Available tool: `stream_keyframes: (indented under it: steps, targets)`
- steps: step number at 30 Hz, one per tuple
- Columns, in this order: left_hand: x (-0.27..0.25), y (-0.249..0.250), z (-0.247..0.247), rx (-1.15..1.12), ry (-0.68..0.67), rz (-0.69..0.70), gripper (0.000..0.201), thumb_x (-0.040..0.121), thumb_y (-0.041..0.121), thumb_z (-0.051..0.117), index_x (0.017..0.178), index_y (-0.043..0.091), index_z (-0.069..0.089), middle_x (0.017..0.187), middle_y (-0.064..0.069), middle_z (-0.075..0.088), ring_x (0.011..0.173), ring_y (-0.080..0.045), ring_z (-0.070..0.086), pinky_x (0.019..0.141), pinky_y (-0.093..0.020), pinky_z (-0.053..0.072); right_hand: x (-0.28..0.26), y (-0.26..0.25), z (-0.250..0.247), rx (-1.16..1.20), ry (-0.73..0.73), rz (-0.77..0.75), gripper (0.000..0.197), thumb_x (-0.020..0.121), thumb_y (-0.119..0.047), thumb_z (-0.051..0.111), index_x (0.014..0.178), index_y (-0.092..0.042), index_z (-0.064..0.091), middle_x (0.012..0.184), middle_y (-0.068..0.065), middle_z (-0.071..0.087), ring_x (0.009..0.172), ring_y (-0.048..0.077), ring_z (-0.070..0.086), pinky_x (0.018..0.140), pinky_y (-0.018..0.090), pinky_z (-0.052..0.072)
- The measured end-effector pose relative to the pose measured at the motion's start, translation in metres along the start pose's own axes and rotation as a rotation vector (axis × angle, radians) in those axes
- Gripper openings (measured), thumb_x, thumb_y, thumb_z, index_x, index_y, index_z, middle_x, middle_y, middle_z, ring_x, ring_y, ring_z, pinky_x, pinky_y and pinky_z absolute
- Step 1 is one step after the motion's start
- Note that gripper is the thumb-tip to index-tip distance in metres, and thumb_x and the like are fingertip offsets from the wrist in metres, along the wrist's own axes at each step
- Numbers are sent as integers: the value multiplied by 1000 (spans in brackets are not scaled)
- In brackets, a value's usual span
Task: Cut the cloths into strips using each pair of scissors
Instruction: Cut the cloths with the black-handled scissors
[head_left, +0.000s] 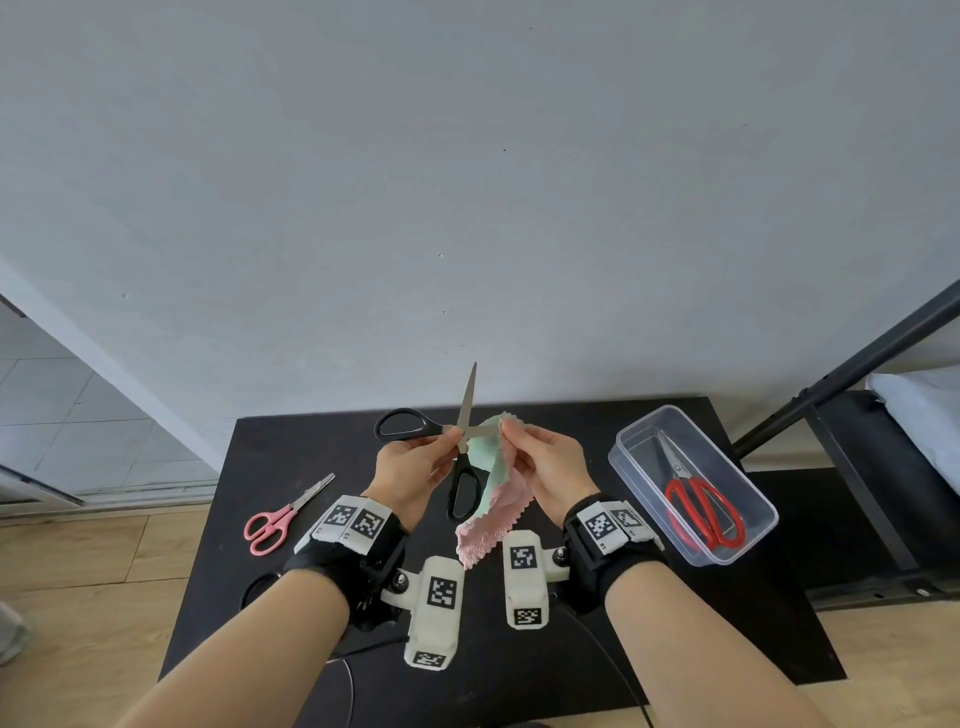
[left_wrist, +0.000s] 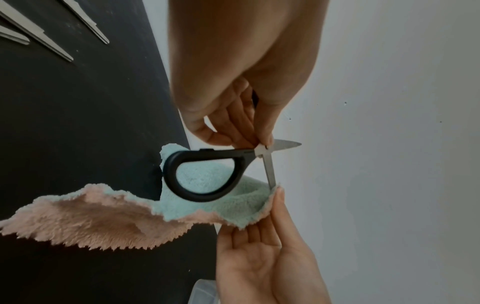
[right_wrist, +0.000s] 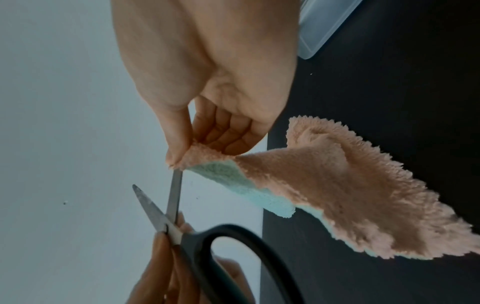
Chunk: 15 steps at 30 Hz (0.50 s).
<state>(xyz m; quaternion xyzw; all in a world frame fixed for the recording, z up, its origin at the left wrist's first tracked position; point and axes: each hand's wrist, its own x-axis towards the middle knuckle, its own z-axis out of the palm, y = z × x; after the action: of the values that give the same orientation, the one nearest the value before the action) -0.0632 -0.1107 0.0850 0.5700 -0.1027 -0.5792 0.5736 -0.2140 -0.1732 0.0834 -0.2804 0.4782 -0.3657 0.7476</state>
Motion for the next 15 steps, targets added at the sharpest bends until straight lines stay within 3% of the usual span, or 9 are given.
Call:
stream_keyframes:
  steps: [3,8,12,15]
  targets:
    - [-1,2,-5,36,1,25,12,89,8,63,96,-1,66,80,-6,67,64,-6,64,68,-20,47,1,1,-6,-4,18,-2,19,85,-7,67,99,6,68,91,15,69,83,22,67,83,33,56]
    - [3,14,-27,-34,66,26,5,90,8,61,91,5,66,75,-5,69,67,-9,63,67,-20,45,-1,-6,-19,120,92,-5,14,87,-6,64,99,2,67,92,11,69,78,16,67,62,22,56]
    - [6,14,-27,-89,36,-23,7,89,8,62,94,6,66,76,-4,71,71,-9,66,69,-21,45,-3,0,-10,77,26,21,16,84,-7,67,98,0,70,95,11,70,86,19,66,78,27,54]
    - [4,9,-15,-123,-16,-54,12,89,8,62,100,4,66,79,-4,71,77,-12,65,73,-22,46,-8,8,8,39,-30,31,14,85,-8,67,95,2,70,90,12,70,83,19,68,81,28,55]
